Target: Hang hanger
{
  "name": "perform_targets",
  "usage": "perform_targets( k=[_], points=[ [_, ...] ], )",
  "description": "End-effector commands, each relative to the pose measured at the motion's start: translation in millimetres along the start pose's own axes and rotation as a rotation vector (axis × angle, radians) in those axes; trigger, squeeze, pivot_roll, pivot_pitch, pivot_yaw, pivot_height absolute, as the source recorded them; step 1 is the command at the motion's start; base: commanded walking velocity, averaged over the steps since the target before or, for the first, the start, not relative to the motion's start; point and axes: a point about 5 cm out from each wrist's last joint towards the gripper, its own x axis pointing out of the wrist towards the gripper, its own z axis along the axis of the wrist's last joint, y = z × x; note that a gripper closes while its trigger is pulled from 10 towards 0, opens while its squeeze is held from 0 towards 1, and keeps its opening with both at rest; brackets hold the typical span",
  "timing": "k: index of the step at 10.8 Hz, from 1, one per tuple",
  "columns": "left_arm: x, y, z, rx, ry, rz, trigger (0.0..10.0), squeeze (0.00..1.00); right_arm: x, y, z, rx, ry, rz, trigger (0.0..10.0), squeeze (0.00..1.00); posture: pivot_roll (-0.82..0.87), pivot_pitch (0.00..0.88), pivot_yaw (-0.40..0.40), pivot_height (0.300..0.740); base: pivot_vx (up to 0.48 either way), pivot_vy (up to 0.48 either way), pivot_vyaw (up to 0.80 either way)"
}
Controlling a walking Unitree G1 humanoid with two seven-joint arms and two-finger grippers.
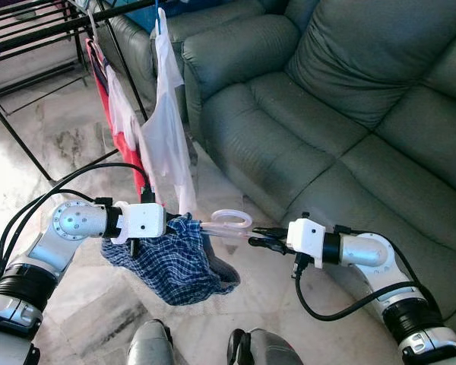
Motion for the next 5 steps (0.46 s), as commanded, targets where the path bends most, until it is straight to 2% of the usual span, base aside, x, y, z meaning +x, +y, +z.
perform_targets(
  k=[1, 3, 4, 5],
  points=[
    [4.4, 2.2, 5.6, 0.001, -0.047, 0.026, 0.0, 0.00, 5.2, -1.7, 3.5, 0.004, -0.019, 0.029, 10.0, 1.00, 0.05, 0.095, -0.082, 0.740, 0.000, 0.000, 0.00],
    [2.4, 0.1, -3.9, -0.047, -0.035, 0.072, 0.0, 0.00, -3.2, -10.5, 3.8, 0.045, 0.005, 0.067, 10.0, 1.00, 0.05, 0.095, -0.080, 0.740, 0.000, 0.000, 0.00],
    [1.4, -3.8, -9.1, -0.084, -0.030, 0.084, 0.0, 0.00, -13.3, -30.5, 10.5, 0.059, 0.004, 0.029, 10.0, 1.00, 0.05, 0.098, -0.079, 0.740, 0.000, 0.000, 0.00],
    [0.6, -7.9, -14.3, -0.117, -0.023, 0.093, 0.0, 0.00, -23.7, -56.0, 21.9, 0.078, -0.037, -0.066, 10.0, 1.00, 0.05, 0.097, -0.081, 0.740, 0.000, 0.000, 0.00]
  ],
)
